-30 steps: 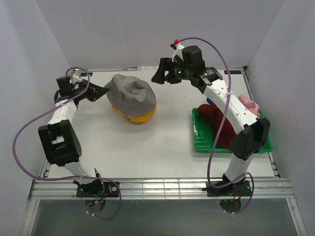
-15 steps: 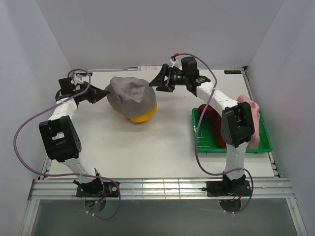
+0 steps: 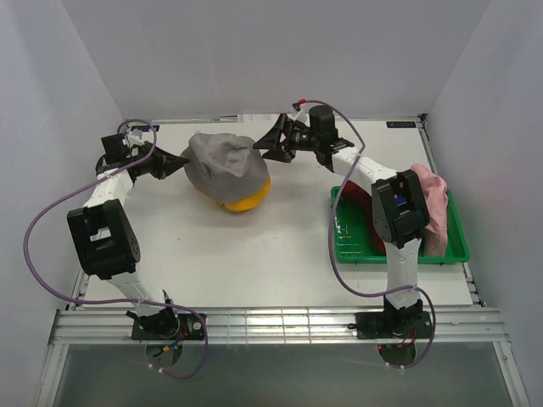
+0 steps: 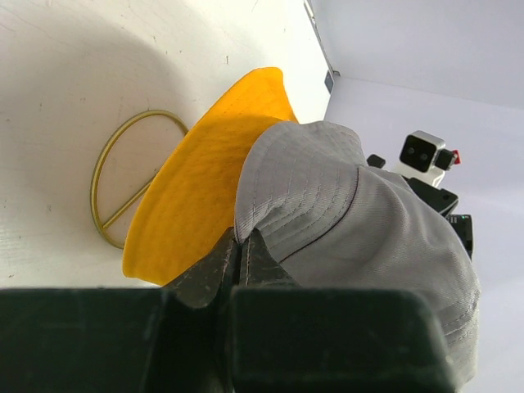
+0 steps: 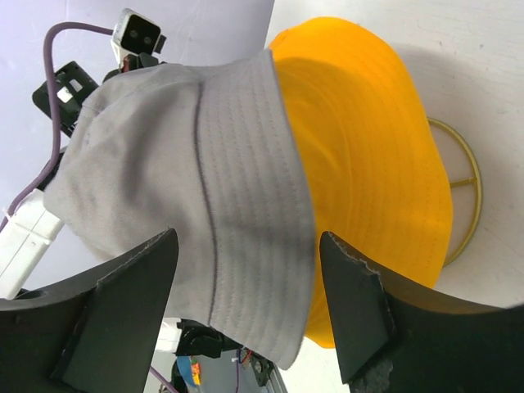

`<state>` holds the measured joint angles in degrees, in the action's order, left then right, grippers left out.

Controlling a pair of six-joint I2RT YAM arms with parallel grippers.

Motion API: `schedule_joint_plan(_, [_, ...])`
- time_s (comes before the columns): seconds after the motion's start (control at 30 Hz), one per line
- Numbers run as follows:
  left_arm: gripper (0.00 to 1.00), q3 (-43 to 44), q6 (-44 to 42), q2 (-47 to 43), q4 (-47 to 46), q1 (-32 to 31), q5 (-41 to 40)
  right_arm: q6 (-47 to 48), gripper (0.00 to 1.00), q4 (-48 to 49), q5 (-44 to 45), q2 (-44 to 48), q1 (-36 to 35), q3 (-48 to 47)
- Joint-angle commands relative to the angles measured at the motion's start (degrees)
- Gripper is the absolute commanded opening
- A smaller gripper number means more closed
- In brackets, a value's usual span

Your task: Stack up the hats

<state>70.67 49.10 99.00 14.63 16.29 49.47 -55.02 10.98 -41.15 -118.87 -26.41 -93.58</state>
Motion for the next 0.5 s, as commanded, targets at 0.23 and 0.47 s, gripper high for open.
schedule_joint_plan(0.23, [0.00,1.40,-1.03,-0.74,0.31,0.49,-0.43,-3.77,0.75,7.91,-1.30,-1.36,0.40,3.32])
schedule_joint_plan(0.47, [0.00,1.31,-0.94,-0.65,0.31,0.40,-0.34,-8.08,0.73,12.66,-2.53,-2.68,0.31,2.62])
